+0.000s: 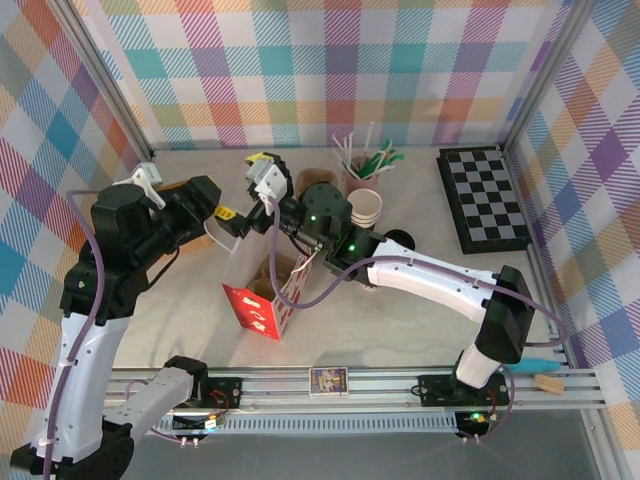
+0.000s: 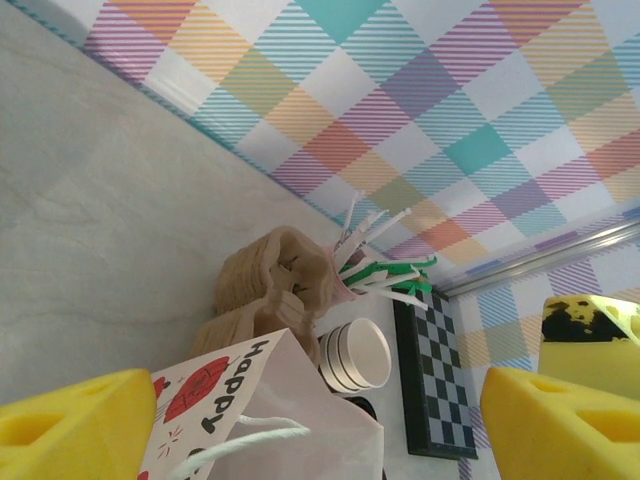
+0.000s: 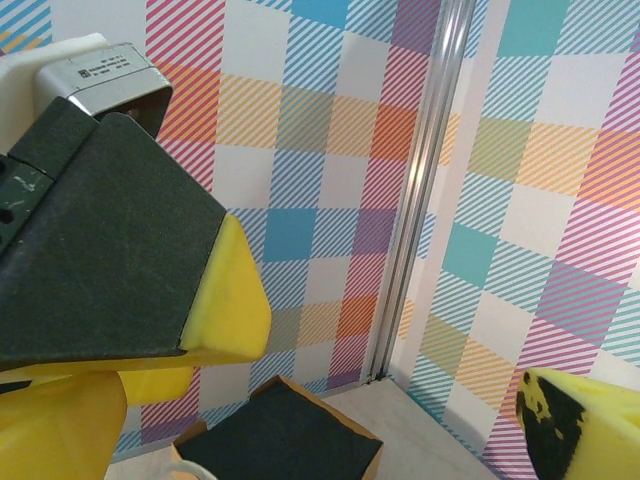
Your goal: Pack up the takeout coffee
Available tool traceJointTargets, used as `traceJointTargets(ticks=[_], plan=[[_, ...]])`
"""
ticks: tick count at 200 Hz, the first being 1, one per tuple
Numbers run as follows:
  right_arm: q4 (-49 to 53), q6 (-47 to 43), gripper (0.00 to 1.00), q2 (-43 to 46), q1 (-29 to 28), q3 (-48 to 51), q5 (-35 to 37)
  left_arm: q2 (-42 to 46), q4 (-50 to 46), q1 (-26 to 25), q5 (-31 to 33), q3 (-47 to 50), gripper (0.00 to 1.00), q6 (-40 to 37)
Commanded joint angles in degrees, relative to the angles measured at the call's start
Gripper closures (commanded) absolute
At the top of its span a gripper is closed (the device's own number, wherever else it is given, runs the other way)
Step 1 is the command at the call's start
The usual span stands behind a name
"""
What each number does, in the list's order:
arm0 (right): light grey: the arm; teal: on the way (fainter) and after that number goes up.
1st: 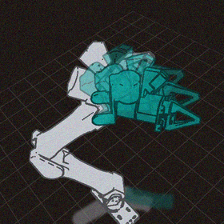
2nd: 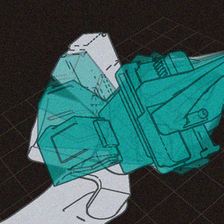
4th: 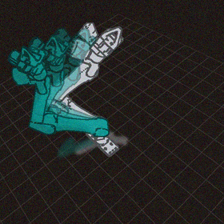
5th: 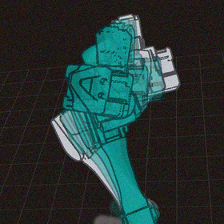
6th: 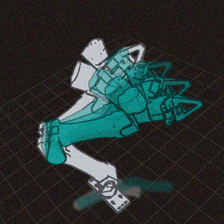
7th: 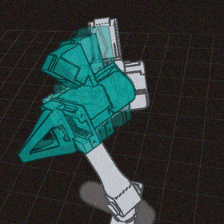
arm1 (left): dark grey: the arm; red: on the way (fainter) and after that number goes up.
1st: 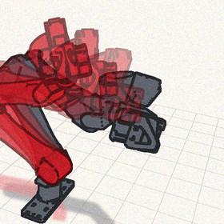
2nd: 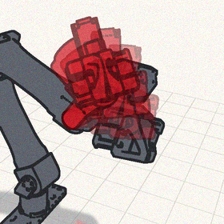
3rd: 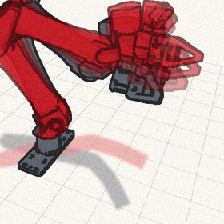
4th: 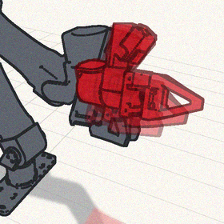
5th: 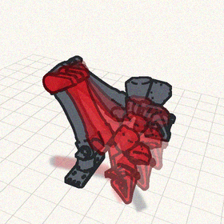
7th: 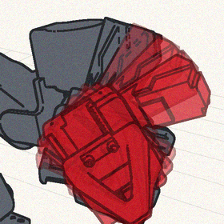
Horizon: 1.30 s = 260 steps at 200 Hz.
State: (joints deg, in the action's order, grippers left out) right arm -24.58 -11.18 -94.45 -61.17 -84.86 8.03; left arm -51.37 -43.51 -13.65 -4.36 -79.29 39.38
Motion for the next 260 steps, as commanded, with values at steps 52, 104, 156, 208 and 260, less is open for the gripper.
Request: traceJointTargets(ticks=[52, 104, 156, 208, 260], plan=[[-6.7, 3.0, 0.01, -0.4, 1.5, -2.8, 1.7, -1.2, -5.8, 3.0, -9.2, -5.9, 0.15, -1.7], [-5.7, 3.1, 0.0, -0.7, 1.5, -2.2, 0.0, -4.7, -5.3, 6.3, -8.2, -8.8, 0.15, -2.1], [-4.8, 2.9, 0.0, -0.7, 1.4, -2.5, -1.3, -8.9, -2.2, 14.5, -12.2, -12.4, 0.14, -0.5], [-5.3, 5.1, 0.01, -1.1, 1.5, -5.8, 2.6, -5.8, -2.4, 16.5, -14.8, -10.4, 0.13, -0.4], [-3.7, 7.0, 0.0, -4.9, 1.5, -14.9, 1.6, -0.3, -5.6, 16.5, -15.8, -4.5, 0.12, -3.8]])
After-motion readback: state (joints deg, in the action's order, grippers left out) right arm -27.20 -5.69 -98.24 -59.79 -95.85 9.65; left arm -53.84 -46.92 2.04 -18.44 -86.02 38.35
